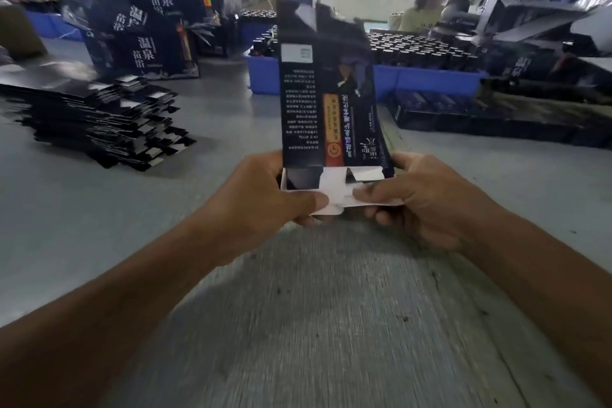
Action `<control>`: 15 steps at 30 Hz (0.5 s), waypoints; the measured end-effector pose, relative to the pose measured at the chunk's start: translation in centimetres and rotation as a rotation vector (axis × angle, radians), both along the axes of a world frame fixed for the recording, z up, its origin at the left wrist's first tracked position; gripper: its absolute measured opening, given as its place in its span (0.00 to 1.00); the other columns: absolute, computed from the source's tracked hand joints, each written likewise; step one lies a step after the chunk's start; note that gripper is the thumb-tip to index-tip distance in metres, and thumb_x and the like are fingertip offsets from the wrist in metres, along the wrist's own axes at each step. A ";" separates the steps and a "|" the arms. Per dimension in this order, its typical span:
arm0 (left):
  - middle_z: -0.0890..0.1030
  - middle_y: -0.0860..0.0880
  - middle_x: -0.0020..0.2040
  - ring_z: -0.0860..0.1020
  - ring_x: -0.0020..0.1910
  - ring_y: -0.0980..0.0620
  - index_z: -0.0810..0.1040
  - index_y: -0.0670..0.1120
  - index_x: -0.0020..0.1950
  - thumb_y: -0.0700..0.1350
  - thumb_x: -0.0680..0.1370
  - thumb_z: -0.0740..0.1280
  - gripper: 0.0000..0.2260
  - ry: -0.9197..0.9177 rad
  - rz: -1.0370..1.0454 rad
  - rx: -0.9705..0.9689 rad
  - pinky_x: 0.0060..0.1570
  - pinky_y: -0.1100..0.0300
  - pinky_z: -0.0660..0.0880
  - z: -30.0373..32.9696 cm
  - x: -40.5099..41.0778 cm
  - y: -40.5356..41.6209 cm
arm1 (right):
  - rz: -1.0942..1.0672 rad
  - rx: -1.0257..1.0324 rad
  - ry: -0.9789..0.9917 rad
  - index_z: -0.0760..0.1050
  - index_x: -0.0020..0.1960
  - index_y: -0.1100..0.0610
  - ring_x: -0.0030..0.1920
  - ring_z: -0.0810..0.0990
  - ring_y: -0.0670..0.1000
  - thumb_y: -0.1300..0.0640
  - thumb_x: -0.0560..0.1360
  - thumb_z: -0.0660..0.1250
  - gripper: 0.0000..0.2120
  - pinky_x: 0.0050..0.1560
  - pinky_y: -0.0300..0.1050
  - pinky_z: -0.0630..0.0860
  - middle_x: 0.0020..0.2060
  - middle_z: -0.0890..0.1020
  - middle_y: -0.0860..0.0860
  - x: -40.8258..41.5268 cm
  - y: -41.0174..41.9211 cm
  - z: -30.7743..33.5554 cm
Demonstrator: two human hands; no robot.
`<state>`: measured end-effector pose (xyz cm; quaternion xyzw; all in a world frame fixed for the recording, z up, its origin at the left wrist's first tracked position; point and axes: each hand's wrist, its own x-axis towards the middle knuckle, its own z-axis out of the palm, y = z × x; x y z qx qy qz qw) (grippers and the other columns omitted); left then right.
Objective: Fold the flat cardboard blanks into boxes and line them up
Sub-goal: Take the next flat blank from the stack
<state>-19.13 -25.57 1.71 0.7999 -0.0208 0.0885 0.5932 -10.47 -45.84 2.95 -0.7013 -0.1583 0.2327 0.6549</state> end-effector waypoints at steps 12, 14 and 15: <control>0.84 0.42 0.52 0.86 0.41 0.45 0.75 0.48 0.65 0.34 0.73 0.75 0.23 0.224 0.042 -0.110 0.37 0.57 0.79 -0.7 1.3 2.2 | -0.468 0.200 -0.271 0.82 0.51 0.48 0.34 0.85 0.46 0.58 0.78 0.71 0.06 0.30 0.37 0.78 0.41 0.87 0.48 3.1 -4.0 2.0; 0.86 0.41 0.47 0.85 0.38 0.44 0.74 0.47 0.64 0.32 0.74 0.73 0.22 0.243 -0.001 -0.155 0.33 0.59 0.79 -0.3 1.3 2.2 | -0.478 0.274 -0.304 0.81 0.55 0.48 0.33 0.84 0.46 0.52 0.77 0.71 0.08 0.30 0.36 0.78 0.41 0.87 0.47 2.4 -3.0 3.7; 0.85 0.39 0.46 0.84 0.37 0.44 0.74 0.46 0.64 0.31 0.74 0.72 0.22 0.247 -0.026 -0.181 0.31 0.60 0.78 -0.2 1.2 2.2 | -0.462 0.277 -0.315 0.80 0.60 0.49 0.32 0.84 0.45 0.49 0.75 0.71 0.14 0.29 0.36 0.78 0.40 0.86 0.46 1.8 -2.2 4.5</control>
